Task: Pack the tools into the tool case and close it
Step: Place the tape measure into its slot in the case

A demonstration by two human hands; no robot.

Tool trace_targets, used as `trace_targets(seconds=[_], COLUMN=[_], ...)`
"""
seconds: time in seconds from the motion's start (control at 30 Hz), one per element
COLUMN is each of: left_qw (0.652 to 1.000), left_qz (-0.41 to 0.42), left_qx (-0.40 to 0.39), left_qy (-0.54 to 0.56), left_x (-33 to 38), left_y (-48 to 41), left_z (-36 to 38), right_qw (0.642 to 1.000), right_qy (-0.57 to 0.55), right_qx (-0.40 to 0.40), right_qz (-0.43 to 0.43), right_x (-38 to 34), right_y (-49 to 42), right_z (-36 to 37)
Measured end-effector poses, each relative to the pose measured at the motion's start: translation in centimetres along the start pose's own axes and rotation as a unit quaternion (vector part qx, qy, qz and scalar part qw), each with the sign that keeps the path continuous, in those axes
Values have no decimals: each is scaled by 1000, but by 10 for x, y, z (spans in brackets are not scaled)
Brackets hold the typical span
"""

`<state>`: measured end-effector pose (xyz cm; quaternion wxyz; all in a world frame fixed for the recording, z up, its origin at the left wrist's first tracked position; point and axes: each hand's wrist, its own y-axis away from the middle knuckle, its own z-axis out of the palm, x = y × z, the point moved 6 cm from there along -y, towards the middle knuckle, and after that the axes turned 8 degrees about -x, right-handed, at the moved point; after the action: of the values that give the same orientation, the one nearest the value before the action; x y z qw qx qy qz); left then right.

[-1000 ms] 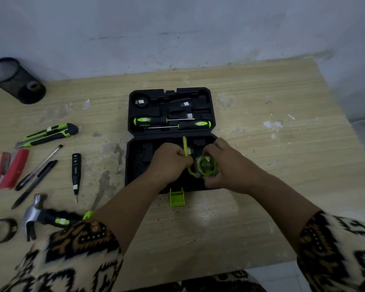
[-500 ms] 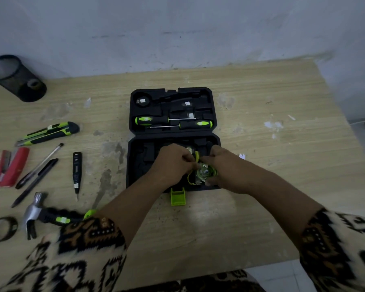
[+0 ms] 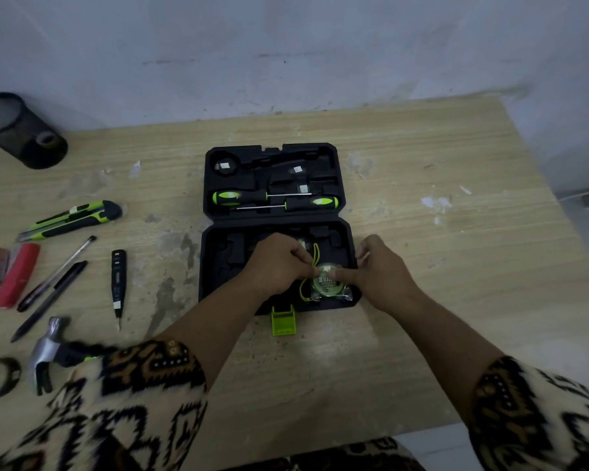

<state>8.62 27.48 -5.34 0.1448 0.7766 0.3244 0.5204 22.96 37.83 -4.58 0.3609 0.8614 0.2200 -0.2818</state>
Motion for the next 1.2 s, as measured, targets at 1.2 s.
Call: trace_targets(seconds=[1.2], left_qw=[974], left_qz=[152], left_qx=[6], left_qy=[-168], left_x=[20], left_y=[-4], left_z=[9], right_qw=[955], right_qy=[219], right_qx=[-6], right_qz=[-199], right_x=[-43], right_y=[0], right_z=[10])
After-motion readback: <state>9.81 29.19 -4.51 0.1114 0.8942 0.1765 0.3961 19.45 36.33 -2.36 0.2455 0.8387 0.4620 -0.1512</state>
